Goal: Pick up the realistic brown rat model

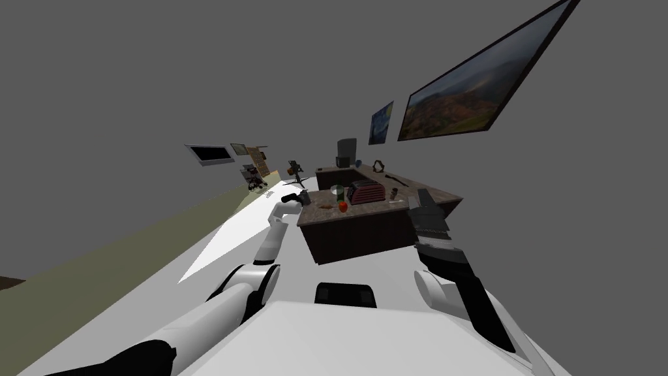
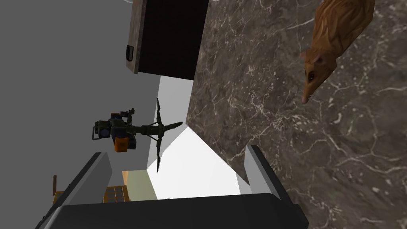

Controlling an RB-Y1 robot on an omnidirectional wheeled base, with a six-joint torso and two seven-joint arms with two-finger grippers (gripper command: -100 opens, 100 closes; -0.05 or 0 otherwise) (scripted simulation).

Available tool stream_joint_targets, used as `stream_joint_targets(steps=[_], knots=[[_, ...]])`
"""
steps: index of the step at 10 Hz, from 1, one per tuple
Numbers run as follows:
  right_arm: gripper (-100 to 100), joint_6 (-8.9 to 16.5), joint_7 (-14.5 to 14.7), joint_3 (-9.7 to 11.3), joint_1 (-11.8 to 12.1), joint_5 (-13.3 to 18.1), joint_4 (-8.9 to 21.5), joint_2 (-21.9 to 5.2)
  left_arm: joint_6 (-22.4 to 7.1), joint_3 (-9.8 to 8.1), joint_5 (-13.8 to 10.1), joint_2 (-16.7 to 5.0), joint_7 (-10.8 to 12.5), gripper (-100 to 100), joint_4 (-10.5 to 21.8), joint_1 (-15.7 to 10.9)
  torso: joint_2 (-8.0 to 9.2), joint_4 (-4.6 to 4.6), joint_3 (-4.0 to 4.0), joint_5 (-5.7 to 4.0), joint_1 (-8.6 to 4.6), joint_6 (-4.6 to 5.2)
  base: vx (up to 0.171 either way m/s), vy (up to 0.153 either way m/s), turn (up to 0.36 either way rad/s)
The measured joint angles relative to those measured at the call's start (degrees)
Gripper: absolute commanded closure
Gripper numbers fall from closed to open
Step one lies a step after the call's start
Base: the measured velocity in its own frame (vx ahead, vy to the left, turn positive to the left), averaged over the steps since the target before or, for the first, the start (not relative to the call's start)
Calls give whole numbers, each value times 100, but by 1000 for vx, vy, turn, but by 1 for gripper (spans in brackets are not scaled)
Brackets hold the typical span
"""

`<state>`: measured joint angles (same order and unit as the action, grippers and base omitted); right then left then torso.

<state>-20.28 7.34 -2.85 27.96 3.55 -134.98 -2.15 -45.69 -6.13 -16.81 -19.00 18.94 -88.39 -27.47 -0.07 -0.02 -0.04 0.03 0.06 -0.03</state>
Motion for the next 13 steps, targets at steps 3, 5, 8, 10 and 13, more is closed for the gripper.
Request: stream_joint_targets(steps=[3, 5, 8, 10, 13], knots=[[0, 0, 0, 0, 0, 0, 0, 0, -494, -30, -72, 16, 88, -100, 182, -225, -2, 0, -1, 0, -2, 0, 6, 25, -96], [0, 0, 0, -1, 1, 0, 0, 0, -799, -43, -113, 17, 128, -100, 266, -316, -1, -1, -1, 1, 0, -7, 7, 22, -80], [0, 0, 0, 0, 0, 0, 0, 0, -1277, -76, -222, 39, 222, -100, 602, -612, -7, -2, -4, 1, 3, -1, 20, 37, -131], [0, 0, 0, -1, 1, 0, 0, 0, -1567, -84, -253, 45, 260, -100, 701, -701, -7, -2, -4, 1, -1, -8, 22, 16, -66], [0, 0, 0, 0, 1, 0, 0, 0, -2028, -116, -359, 43, 328, -100, 1050, -965, -15, -4, -9, 0, -1, -3, 34, 28, -123]])
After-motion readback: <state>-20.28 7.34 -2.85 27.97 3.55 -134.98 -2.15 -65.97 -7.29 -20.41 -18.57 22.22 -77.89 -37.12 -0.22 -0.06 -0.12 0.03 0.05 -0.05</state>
